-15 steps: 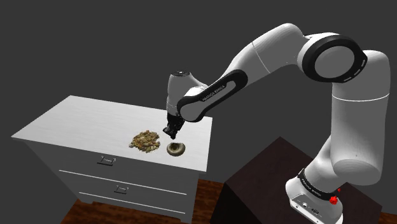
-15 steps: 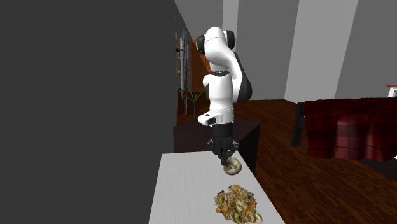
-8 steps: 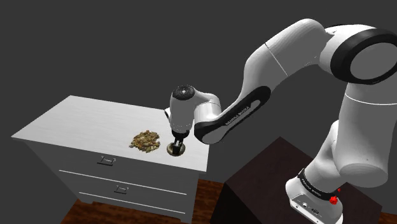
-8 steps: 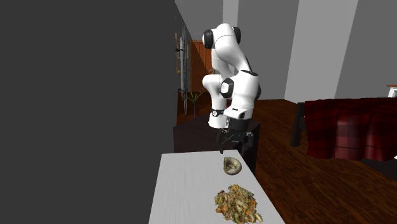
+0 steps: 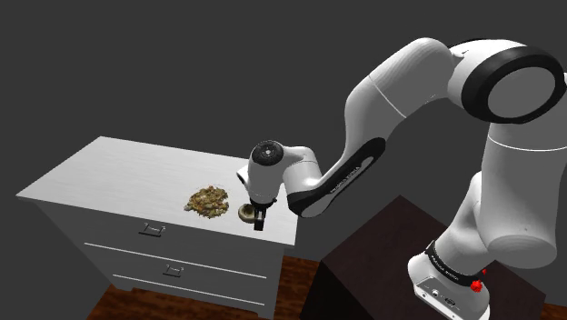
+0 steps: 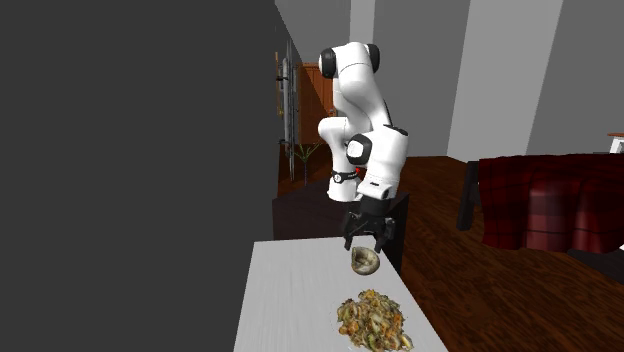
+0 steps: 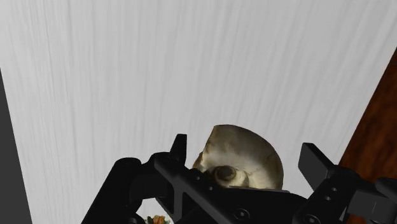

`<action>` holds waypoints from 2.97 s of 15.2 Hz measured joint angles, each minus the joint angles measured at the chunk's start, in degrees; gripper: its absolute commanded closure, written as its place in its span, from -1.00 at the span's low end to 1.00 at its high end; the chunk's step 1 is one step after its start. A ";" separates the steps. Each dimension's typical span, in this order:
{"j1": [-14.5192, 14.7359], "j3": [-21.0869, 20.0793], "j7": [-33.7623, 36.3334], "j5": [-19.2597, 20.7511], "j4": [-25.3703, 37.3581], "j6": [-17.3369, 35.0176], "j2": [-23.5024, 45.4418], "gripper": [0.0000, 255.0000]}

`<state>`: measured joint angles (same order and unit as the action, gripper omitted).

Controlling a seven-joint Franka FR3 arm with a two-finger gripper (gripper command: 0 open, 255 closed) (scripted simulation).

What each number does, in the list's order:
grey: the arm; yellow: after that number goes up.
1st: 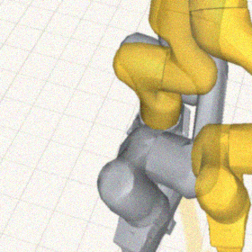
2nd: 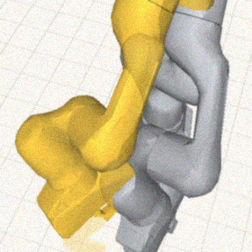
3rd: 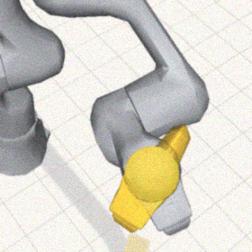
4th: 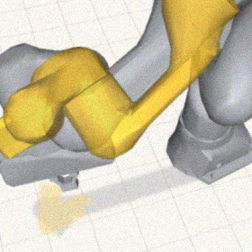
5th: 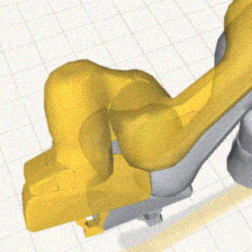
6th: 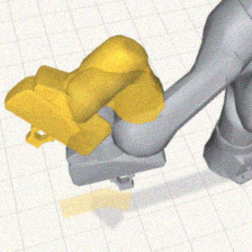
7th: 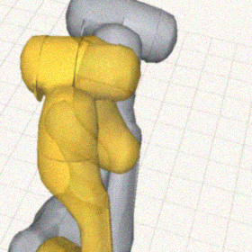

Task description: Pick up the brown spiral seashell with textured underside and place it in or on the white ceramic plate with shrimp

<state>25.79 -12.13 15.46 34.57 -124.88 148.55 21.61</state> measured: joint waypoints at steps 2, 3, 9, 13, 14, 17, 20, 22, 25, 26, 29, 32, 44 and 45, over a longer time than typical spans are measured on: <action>0.06 0.30 0.25 0.48 0.15 0.45 0.62 -1.00; 0.09 0.34 0.30 0.54 0.22 0.49 0.73 -1.00; 0.13 0.36 0.36 0.61 0.26 0.54 0.78 1.00; 0.12 0.37 0.36 0.62 0.23 0.53 0.76 1.00; 0.12 0.37 0.36 0.62 0.23 0.53 0.76 1.00; 0.12 0.37 0.36 0.62 0.22 0.53 0.76 1.00; -0.10 -0.01 -0.19 -0.03 0.04 -0.04 -0.05 1.00; -0.61 -0.58 -1.33 -1.17 -0.27 -0.96 -1.46 1.00; -1.05 -1.36 -2.76 -2.75 -0.09 -2.49 -3.02 1.00; -1.20 -1.62 -3.22 -3.27 -0.15 -2.98 -3.65 1.00; -1.41 -1.88 -3.87 -3.90 -0.05 -3.58 -4.26 -1.00; 1.13 0.01 9.05 -5.49 3.88 -3.00 -1.29 -1.00; 5.41 4.82 29.48 -5.69 11.79 0.92 8.10 -1.00; 5.41 4.84 29.50 -5.66 11.77 0.99 8.13 -1.00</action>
<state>31.20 -7.29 44.96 28.91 -113.11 149.54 29.75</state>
